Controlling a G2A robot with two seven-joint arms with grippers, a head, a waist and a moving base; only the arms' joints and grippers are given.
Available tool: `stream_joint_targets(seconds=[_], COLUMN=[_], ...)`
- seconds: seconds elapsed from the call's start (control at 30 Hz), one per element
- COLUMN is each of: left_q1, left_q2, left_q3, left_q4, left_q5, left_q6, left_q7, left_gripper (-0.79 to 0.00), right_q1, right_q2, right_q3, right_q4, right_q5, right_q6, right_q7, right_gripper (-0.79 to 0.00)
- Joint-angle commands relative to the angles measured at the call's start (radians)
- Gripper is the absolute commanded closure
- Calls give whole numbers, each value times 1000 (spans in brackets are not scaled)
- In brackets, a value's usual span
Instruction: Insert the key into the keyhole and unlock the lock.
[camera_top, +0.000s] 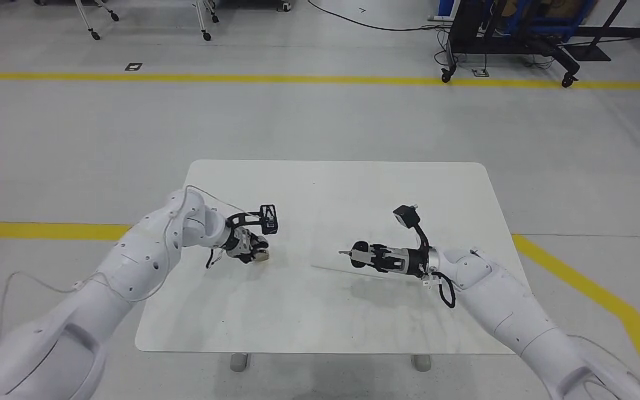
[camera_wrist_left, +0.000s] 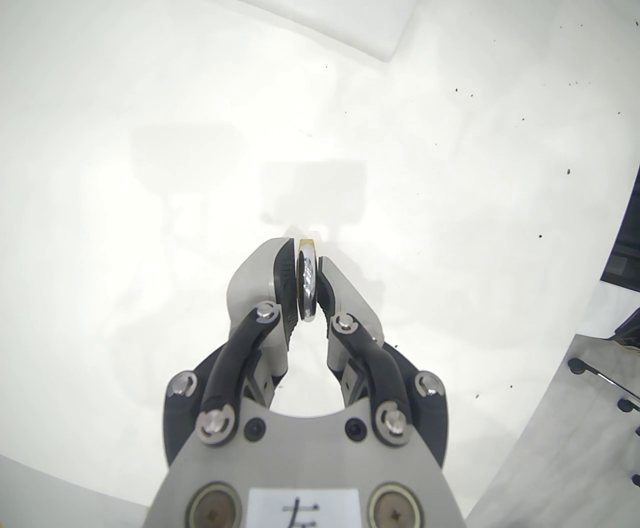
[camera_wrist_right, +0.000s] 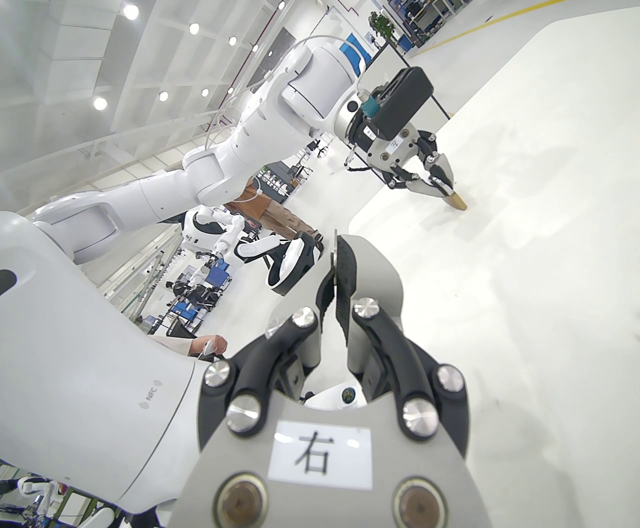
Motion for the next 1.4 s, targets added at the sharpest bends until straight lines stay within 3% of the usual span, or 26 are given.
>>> stream_joint_targets(seconds=[0.0, 0.4, 0.47, 0.53, 0.93, 1.1, 1.17, 1.37], left_q1=[2, 0, 3, 7, 10, 17, 30, 32], left_q2=[0, 11, 14, 16, 5, 7, 14, 15], left_q3=[-2, -30, -35, -36, -29, -55, -70, -70], left_q4=[0, -7, -12, -19, -35, -41, -85, -98], left_q5=[-3, -12, -12, -11, -22, -27, -18, -10], left_q6=[2, 2, 2, 3, 36, 95, 127, 132], left_q7=[-5, -29, -34, -45, -84, -37, -20, -24], left_gripper=[-139, -203, -148, 0, 0, 0, 0, 0], right_q1=[0, 0, 0, 0, 0, 0, 0, 0], right_q2=[0, 0, 0, 0, 0, 0, 0, 0], right_q3=[0, 0, 0, 0, 0, 0, 0, 0], right_q4=[0, 0, 0, 0, 0, 0, 0, 0], right_q5=[0, 0, 0, 0, 0, 0, 0, 0], right_q6=[0, 0, 0, 0, 0, 0, 0, 0], right_q7=[0, 0, 0, 0, 0, 0, 0, 0], right_gripper=[0, 0, 0, 0, 0, 0, 0, 0])
